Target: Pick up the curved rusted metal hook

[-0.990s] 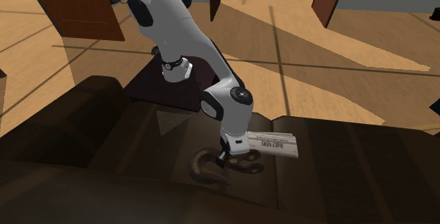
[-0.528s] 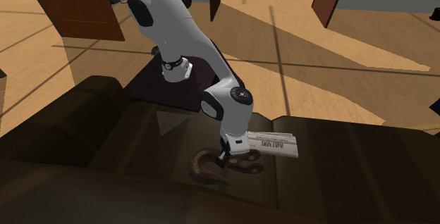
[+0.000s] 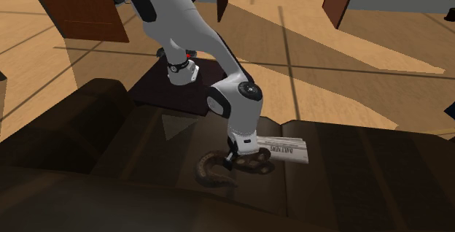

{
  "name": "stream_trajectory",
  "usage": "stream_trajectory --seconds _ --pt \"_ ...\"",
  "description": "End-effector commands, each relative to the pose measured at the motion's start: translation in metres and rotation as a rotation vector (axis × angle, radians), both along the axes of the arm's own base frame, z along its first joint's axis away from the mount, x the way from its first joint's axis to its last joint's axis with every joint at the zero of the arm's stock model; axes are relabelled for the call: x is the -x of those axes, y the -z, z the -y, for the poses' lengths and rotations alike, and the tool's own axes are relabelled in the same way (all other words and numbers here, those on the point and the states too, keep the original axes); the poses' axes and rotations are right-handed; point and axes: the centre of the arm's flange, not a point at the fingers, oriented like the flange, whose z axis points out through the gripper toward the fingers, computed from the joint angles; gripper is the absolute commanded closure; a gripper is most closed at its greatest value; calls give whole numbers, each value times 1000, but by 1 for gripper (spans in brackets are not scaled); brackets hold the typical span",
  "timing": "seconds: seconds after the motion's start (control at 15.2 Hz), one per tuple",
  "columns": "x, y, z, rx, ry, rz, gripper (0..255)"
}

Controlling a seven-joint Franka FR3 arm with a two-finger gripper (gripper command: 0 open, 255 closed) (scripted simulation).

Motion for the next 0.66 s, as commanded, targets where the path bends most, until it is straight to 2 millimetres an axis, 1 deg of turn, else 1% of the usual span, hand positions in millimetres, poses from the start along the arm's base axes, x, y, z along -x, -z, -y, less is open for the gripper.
stream_trajectory --seconds 0.0,0.46,0.59 --pt "-1 -11 0 -1 0 1 255" --pt "-1 -48 0 -1 0 1 255" --pt "-1 -49 0 -1 0 1 255"
